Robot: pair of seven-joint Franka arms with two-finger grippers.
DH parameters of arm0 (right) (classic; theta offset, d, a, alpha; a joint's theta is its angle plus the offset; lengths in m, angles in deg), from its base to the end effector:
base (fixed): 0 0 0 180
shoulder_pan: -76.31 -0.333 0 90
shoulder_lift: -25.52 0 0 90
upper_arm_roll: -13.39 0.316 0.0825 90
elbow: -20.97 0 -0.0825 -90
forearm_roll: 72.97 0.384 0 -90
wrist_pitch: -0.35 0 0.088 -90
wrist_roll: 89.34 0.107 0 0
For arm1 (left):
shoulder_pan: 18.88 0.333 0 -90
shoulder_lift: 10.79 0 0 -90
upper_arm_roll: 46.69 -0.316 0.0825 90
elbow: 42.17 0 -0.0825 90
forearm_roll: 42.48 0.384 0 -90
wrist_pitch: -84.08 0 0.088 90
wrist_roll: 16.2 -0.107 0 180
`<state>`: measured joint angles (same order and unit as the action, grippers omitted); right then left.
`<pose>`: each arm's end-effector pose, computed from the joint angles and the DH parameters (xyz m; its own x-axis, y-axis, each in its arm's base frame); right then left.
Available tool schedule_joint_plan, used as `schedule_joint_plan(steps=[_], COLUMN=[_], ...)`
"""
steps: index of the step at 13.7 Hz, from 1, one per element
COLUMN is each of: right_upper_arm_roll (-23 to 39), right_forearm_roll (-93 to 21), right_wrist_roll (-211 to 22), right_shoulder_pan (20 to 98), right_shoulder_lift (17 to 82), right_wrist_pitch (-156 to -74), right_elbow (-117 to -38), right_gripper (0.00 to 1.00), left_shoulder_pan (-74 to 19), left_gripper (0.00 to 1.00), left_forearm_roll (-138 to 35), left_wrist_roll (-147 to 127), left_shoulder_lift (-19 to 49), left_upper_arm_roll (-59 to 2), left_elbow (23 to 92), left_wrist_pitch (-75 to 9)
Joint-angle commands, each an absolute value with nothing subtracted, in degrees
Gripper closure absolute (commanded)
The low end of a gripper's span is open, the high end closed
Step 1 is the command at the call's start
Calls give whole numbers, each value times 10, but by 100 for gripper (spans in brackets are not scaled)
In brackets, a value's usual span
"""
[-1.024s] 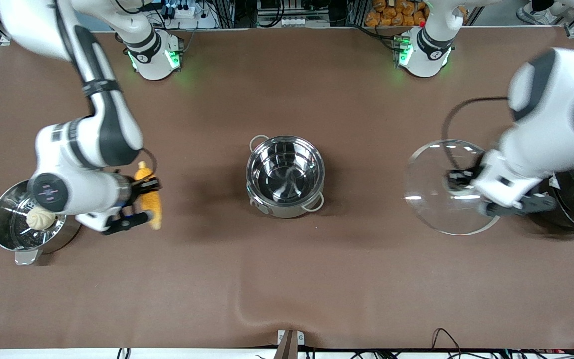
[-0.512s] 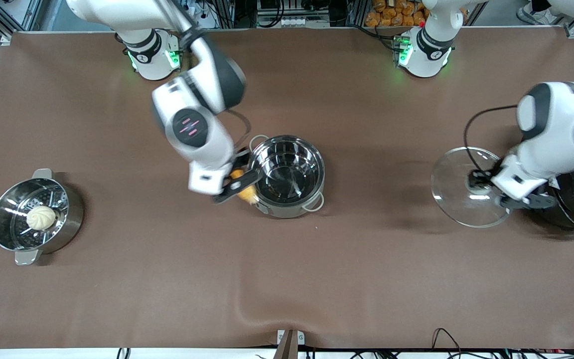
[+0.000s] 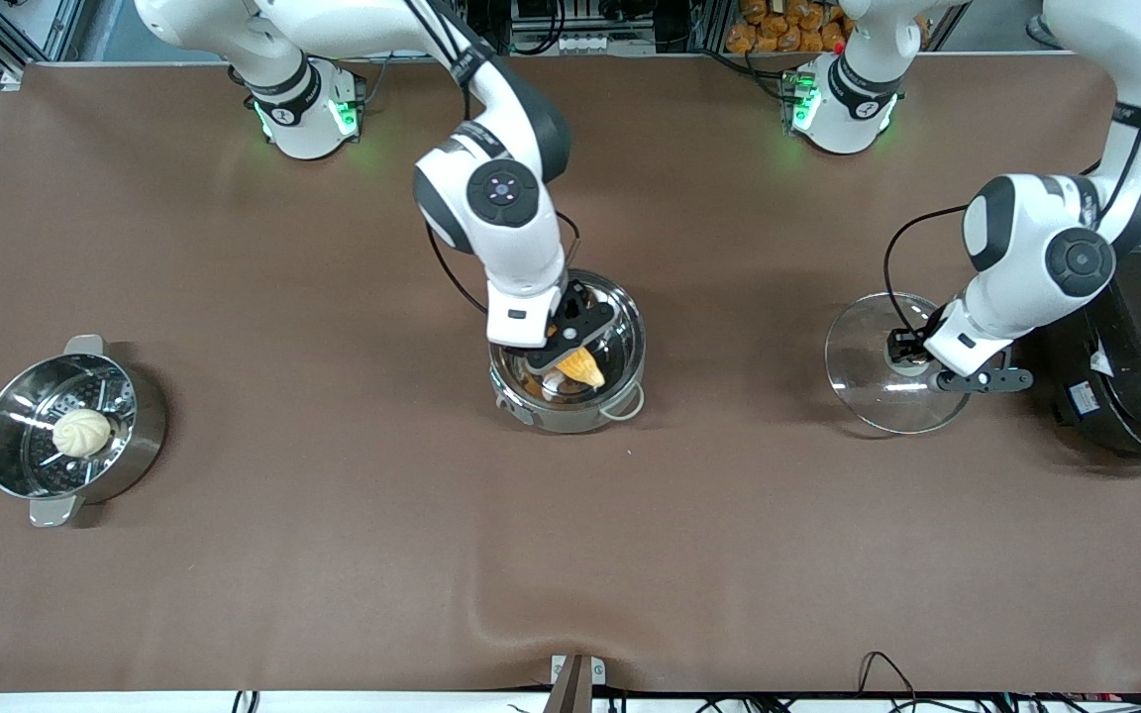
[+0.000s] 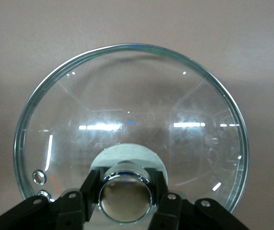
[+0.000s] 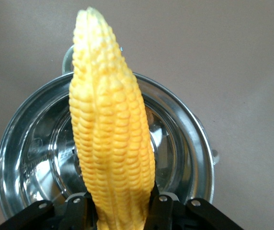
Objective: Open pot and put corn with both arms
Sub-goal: 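Lift the lid with the left gripper while the right gripper carries the corn, then set the lid down with the left gripper while the right gripper drops the corn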
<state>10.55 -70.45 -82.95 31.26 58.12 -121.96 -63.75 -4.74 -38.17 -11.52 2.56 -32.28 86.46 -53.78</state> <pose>0.5247 0.4868 0.3533 0.8159 0.5718 0.0858 0.5754 -0.8176 -0.0221 0.5354 -0.0027 0.2606 0.9977 0.0240 -0.0634 0.0244 -0.9997 0.0055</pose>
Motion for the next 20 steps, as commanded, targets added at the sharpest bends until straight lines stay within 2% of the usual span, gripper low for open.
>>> schedule_joint_plan(steps=[1,2,3,9,16,17,18,19,20], right_upper_arm_roll=[99,99,98,93,92,92,92,92,92], right_forearm_roll=[-718,-718,-718,-716,-713,-714,-714,-714,-714], right_wrist_roll=[-808,-808,-806,-776,-785,-787,-790,-799,-816], right_shoulder_pan=[297,296,292,306,428,448,468,487,504], right_shoulder_lift=[595,603,607,588,522,516,508,499,489], right_wrist_pitch=[-1226,-1226,-1226,-1195,-1090,-1072,-1055,-1037,-1018], right_elbow=[-633,-634,-638,-639,-641,-641,-641,-642,-642], right_gripper=[100,62,1,0,0,0,0,0,0], left_shoulder_pan=[-32,-33,-33,-36,-50,-51,-50,-49,-48], left_gripper=[100,100,100,100,100,71,29,0,0], left_forearm_roll=[-386,-386,-386,-384,-384,-384,-384,-384,-384], left_wrist_roll=[-115,-115,-115,-115,-108,-108,-102,-101,-101], left_shoulder_lift=[55,66,76,113,118,115,113,112,108], left_upper_arm_roll=[-318,-318,-318,-320,-318,-318,-318,-318,-318], left_elbow=[862,861,860,851,821,821,820,819,818], left_wrist_pitch=[-576,-577,-583,-607,-604,-602,-601,-602,-602])
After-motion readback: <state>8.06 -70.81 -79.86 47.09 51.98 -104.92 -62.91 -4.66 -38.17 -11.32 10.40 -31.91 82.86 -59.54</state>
